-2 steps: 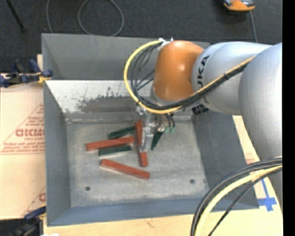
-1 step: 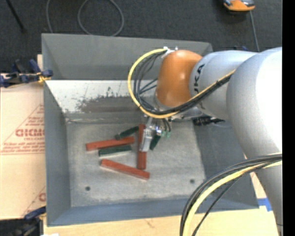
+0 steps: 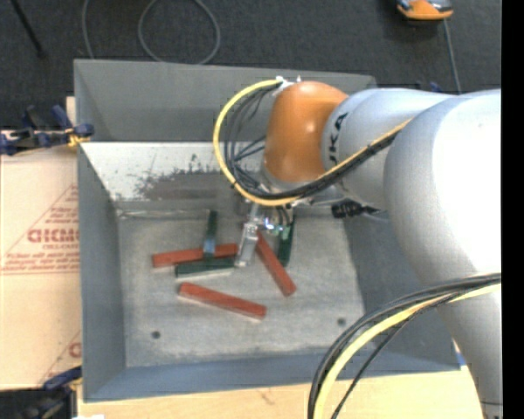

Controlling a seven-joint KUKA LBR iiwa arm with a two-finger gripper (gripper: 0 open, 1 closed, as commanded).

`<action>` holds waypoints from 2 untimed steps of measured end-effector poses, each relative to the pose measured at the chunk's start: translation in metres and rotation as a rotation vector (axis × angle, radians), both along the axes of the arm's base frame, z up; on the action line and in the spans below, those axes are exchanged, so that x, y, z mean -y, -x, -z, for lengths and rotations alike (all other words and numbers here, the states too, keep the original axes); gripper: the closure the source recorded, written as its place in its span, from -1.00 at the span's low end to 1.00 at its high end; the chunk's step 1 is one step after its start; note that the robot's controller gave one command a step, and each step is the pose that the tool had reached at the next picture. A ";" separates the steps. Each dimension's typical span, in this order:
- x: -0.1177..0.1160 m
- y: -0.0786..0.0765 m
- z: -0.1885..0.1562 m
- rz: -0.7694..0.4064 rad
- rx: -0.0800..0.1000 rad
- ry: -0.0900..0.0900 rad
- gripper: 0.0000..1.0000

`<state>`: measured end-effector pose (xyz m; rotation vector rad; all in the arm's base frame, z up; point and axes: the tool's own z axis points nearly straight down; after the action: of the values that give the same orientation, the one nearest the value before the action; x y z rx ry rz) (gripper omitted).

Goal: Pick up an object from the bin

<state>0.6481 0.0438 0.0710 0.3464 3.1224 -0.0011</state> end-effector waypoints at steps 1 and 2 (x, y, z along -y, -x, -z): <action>-0.100 0.007 0.000 0.028 0.005 0.010 -1.00; -0.101 0.007 -0.001 0.036 0.004 0.001 1.00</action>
Offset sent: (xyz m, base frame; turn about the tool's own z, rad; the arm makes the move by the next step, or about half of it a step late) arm -0.0088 0.1024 -0.0010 0.0402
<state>0.6410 0.1443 0.0716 0.4025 3.1118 -0.0015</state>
